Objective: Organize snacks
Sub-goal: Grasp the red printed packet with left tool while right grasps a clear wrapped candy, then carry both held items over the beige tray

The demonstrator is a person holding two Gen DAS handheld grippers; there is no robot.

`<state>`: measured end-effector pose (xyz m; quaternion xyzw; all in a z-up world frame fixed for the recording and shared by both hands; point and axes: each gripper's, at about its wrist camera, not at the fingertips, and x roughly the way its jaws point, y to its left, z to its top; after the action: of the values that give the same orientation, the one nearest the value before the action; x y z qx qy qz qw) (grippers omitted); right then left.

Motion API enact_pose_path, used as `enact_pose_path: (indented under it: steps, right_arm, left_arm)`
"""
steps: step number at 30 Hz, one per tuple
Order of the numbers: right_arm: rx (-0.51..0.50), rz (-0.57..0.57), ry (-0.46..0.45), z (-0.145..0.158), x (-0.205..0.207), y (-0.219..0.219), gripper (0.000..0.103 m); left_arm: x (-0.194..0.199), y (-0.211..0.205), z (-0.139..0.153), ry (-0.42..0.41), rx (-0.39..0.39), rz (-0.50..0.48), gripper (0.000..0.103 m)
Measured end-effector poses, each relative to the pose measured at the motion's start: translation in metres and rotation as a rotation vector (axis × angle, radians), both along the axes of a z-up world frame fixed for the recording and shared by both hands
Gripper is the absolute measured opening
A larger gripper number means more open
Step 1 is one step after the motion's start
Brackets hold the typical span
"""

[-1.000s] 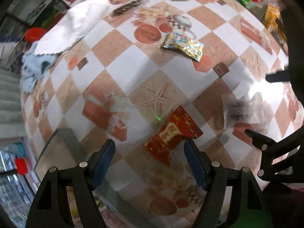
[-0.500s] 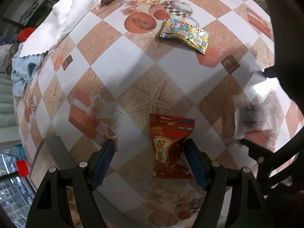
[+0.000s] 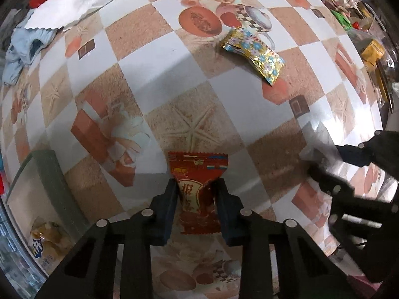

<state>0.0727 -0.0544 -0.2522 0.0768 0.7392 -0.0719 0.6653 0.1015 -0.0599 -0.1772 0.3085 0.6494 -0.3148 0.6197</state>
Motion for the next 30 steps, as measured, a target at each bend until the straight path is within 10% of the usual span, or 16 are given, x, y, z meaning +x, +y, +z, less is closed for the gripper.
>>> enact_pose_path:
  steps: [15,30]
  right_arm:
    - [0.238,-0.384,-0.004,0.023,-0.037,-0.053,0.031]
    - [0.267,-0.328,-0.020,0.057,-0.039,-0.028,0.031]
  left_arm:
    - [-0.019,0.066,0.048,0.011,-0.079,0.133,0.029]
    - [-0.046,0.152,0.098,-0.062,-0.111,0.264,0.030]
